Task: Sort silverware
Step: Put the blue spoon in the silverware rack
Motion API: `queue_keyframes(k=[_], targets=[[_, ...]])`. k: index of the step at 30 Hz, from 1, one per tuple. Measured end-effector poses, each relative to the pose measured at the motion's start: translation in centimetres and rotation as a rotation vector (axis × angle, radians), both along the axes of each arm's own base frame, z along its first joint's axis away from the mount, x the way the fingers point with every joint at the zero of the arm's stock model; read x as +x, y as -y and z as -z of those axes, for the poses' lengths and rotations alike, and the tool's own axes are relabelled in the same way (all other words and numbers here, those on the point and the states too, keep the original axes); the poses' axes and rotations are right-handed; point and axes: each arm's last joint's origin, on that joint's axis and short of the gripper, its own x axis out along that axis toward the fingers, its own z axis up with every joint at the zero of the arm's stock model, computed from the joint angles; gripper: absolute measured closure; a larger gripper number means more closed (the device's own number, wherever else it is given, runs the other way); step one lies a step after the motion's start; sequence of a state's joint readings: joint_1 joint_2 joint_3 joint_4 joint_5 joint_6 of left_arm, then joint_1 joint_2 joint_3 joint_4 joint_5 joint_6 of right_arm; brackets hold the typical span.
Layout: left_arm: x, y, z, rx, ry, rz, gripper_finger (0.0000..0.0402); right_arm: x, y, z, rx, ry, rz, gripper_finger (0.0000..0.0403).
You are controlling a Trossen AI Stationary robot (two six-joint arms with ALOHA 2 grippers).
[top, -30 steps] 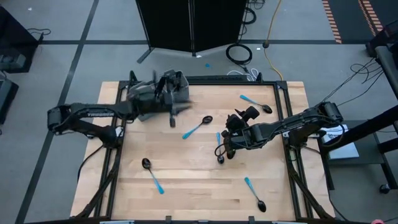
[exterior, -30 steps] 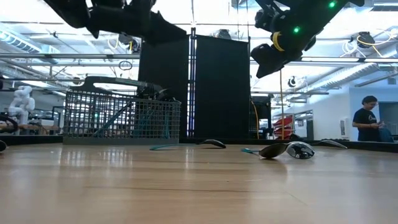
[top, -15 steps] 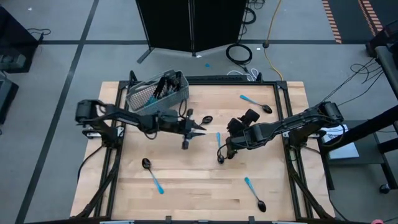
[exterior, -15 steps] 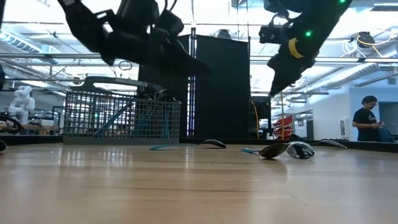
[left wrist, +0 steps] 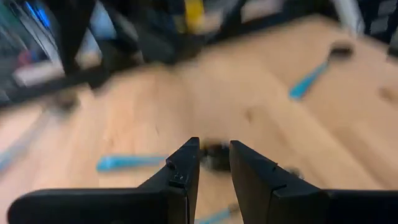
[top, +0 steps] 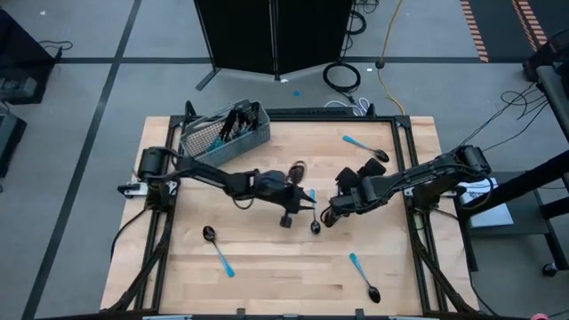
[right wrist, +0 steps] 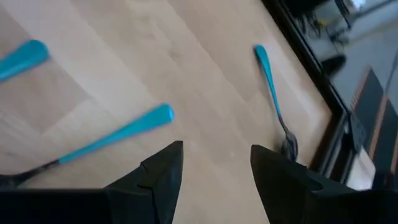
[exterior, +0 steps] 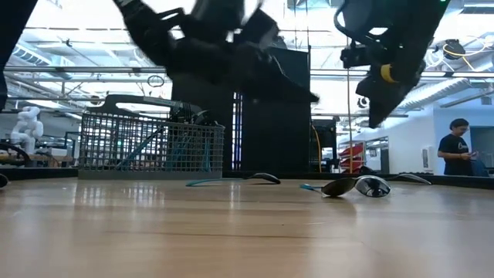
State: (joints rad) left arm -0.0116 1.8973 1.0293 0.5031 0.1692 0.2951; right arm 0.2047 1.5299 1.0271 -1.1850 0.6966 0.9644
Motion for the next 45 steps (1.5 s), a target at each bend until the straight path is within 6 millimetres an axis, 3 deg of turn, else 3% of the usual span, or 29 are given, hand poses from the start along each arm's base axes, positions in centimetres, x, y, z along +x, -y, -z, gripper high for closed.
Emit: queue_keyframes(k=[4, 8, 13, 16, 19, 22, 28, 34, 40, 45], targets=[[1.4, -0.7, -1.3, 0.032, -0.187, -0.024, 0.0316, -0.8, 0.2, 0.0, -0.015, -0.004, 0.092, 0.022], [0.9, -1.6, -2.8, 0.052, -0.329, -0.03, 0.0316, -1.3, 1.4, 0.9, -0.072, -0.017, 0.139, 0.022], [-1.7, -3.0, -5.1, 0.071, -0.47, -0.103, 0.0316, -1.8, 6.6, 1.9, -0.049, -0.164, 0.215, 0.022], [-4.0, -4.0, -7.2, 0.078, -0.505, -0.202, 0.0316, -2.0, 10.2, 2.2, 0.067, -0.226, 0.213, 0.022], [-6.5, -4.3, -9.3, 0.06, -0.447, -0.236, 0.0316, -2.3, 13.5, 2.4, 0.168, -0.24, 0.166, 0.022], [-9.3, -4.4, -10.0, 0.055, -0.35, -0.253, 0.0316, -2.9, 16.2, 2.5, 0.211, -0.247, 0.104, 0.022], [-14.1, -4.2, -8.0, 0.038, -0.004, -0.248, 0.0316, -4.7, 19.4, 2.6, 0.289, -0.286, 0.03, 0.022], [-15.0, -3.9, -6.4, 0.033, 0.268, -0.204, 0.0316, -6.0, 21.0, 2.9, 0.408, -0.233, 0.012, 0.022], [-14.4, -4.0, -4.9, 0.028, 0.218, -0.205, 0.0316, -6.6, 22.3, 3.5, 0.433, -0.224, 0.019, 0.022], [-14.1, -4.0, -4.1, 0.026, 0.171, -0.205, 0.0316, -6.6, 23.5, 5.9, 0.525, -0.238, 0.013, 0.022]])
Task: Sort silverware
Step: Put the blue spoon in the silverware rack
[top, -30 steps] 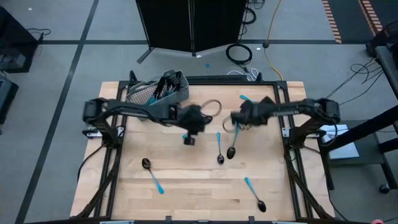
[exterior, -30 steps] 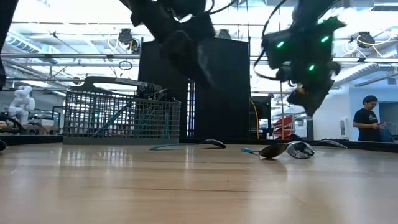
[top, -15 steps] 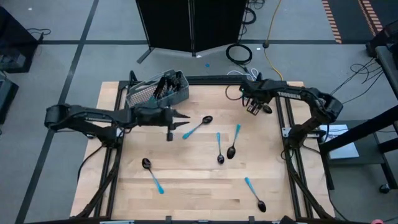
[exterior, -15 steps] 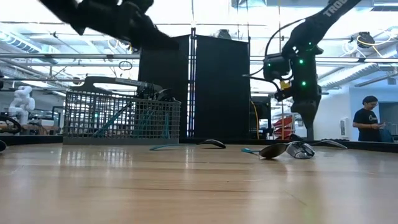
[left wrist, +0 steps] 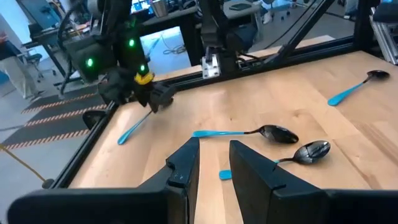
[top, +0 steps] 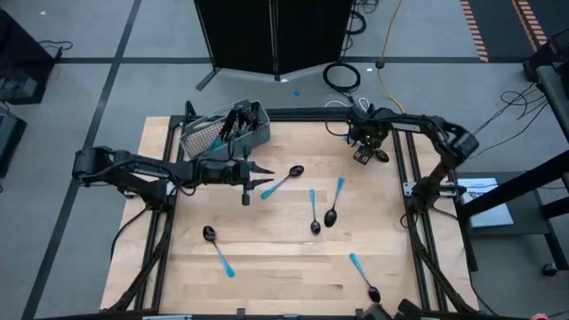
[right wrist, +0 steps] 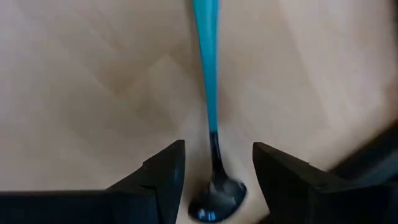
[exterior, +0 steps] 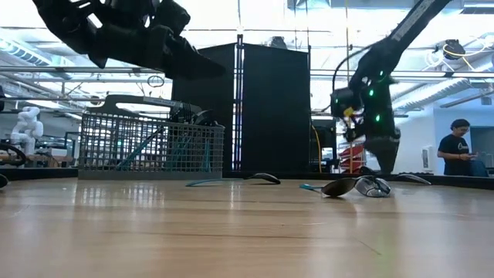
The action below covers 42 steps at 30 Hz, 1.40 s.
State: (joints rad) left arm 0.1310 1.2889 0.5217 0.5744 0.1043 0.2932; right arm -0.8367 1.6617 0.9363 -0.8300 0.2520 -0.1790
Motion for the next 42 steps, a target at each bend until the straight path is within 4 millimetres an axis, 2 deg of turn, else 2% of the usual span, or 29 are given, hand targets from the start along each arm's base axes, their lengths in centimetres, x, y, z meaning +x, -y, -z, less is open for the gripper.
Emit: queue_keyframes(k=[3, 5, 7, 9, 11, 14, 17, 19, 22, 25, 29, 34, 37, 42], targets=[[0.0, 0.0, 0.0, 0.0, 0.0, 0.0, 0.0316, 0.1, 0.6, 1.8, 0.057, -0.052, 0.004, 0.0224], [0.0, 0.0, -0.1, 0.0, 0.001, 0.0, 0.0316, 0.3, 0.6, 2.6, 0.116, -0.091, 0.008, 0.0245], [-0.1, 0.0, -0.2, 0.001, 0.007, 0.0, 0.0316, 0.4, 0.6, 2.8, 0.149, -0.115, 0.024, 0.0288], [-0.1, 0.0, -0.2, 0.001, 0.008, 0.0, 0.0316, 0.5, 0.6, 2.7, 0.173, -0.121, 0.038, 0.0353], [-0.1, 0.0, -0.2, 0.0, 0.005, 0.0, 0.0316, 0.7, 0.6, 2.0, 0.172, -0.114, 0.054, 0.0387], [-0.1, 0.0, -0.2, 0.001, 0.007, 0.0, 0.0316, 1.0, -0.2, 0.2, 0.171, -0.151, 0.038, 0.0394], [-0.1, 0.0, -0.4, -0.002, 0.021, -0.01, 0.0316, 2.7, -0.6, -2.8, 0.058, -0.071, 0.007, 0.0399], [-0.1, 0.0, -0.5, -0.007, 0.036, -0.016, 0.0316, 3.4, -1.7, -4.1, 0.048, -0.05, -0.017, 0.0399], [-0.1, -0.1, -0.5, -0.009, 0.041, -0.021, 0.0316, 5.3, -3.5, -6.7, -0.012, 0.104, -0.068, 0.04], [0.1, 0.0, -0.3, 0.016, 0.029, -0.016, 0.0316, 6.9, -5.9, -7.5, 0.056, 0.229, -0.089, 0.0401], [0.6, 1.5, 0.3, 0.228, 0.021, 0.083, 0.0316, 9.2, -8.3, -8.1, 0.196, 0.441, -0.105, 0.0402], [1.8, 4.1, 1.2, 0.696, -0.012, 0.093, 0.0316, 11.5, -11.0, -8.2, 0.442, 0.631, -0.135, 0.0402], [3.1, 5.2, 1.1, 0.906, -0.022, 0.068, 0.0316, 12.6, -12.2, -8.7, 0.529, 0.718, -0.114, 0.0402], [6.2, 6.8, 1.1, 1.105, -0.069, 0.024, 0.0316, 13.8, -13.8, -9.1, 0.578, 0.782, -0.079, 0.0403]])
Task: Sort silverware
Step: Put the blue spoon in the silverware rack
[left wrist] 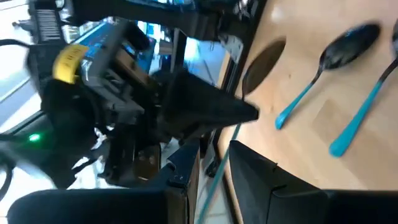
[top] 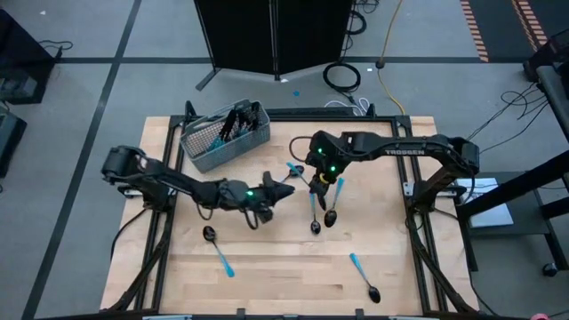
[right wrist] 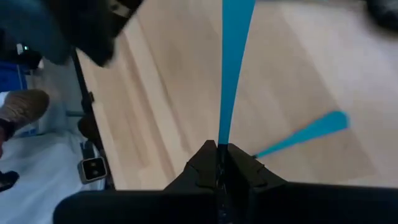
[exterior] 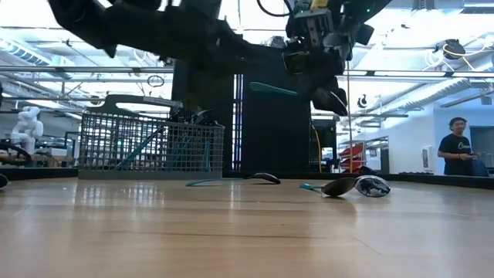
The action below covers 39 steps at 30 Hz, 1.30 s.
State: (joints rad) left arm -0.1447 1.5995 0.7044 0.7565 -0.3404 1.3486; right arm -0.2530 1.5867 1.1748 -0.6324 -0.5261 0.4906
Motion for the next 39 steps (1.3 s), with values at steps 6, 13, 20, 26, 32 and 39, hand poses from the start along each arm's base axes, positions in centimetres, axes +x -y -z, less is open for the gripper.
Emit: queue_keyframes(k=[6, 13, 20, 26, 32, 39], targets=[[2.9, 0.5, 0.9, 0.065, -0.035, -0.052, 0.0316, 0.5, -1.3, -0.1, 0.023, 0.009, -0.002, 0.0403], [3.7, 0.3, 1.6, 0.064, -0.054, -0.061, 0.0316, 0.9, -2.2, -0.3, 0.02, 0.036, -0.013, 0.0403], [3.8, -0.2, 1.5, 0.063, -0.049, -0.055, 0.0316, 1.5, -2.8, -0.7, 0.031, 0.094, -0.014, 0.0403], [3.8, -0.3, 1.6, 0.057, -0.051, -0.043, 0.0316, 1.7, -3.1, -0.8, 0.041, 0.097, -0.009, 0.0403], [3.7, -0.3, 2.0, 0.073, -0.102, -0.045, 0.0316, 1.7, -3.1, -0.8, 0.059, 0.09, 0.014, 0.0402], [3.6, -0.4, 2.3, 0.107, -0.152, -0.063, 0.0316, 1.8, -3.1, -0.8, 0.073, 0.084, 0.042, 0.0402]])
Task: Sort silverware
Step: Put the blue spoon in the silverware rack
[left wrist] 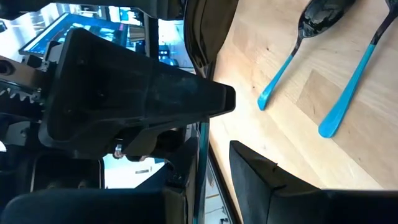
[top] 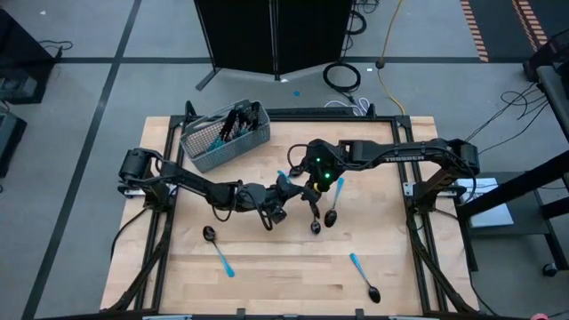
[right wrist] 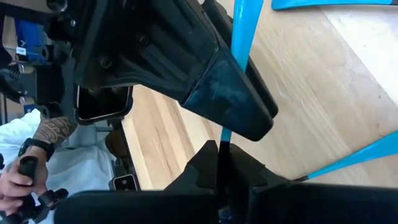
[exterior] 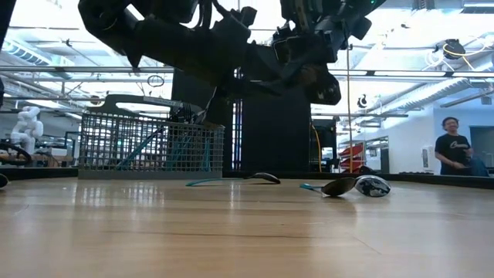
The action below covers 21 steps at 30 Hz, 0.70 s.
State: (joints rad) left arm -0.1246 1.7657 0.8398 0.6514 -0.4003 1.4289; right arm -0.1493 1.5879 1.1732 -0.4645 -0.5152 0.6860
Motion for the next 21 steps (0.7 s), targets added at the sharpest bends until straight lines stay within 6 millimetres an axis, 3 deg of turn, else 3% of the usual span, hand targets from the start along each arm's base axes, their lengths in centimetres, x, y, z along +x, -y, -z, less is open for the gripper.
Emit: queue_keyframes(k=[12, 21], targets=[[-0.01, 0.0, 0.03, 0.0, -0.003, -0.003, 0.0319, 0.03, 0.01, -0.02, 0.004, -0.001, 0.009, 0.0402], [-0.02, 0.0, 0.04, -0.006, 0.0, -0.007, 0.0396, 0.02, 0.02, 0.01, 0.003, -0.011, 0.026, 0.0402]])
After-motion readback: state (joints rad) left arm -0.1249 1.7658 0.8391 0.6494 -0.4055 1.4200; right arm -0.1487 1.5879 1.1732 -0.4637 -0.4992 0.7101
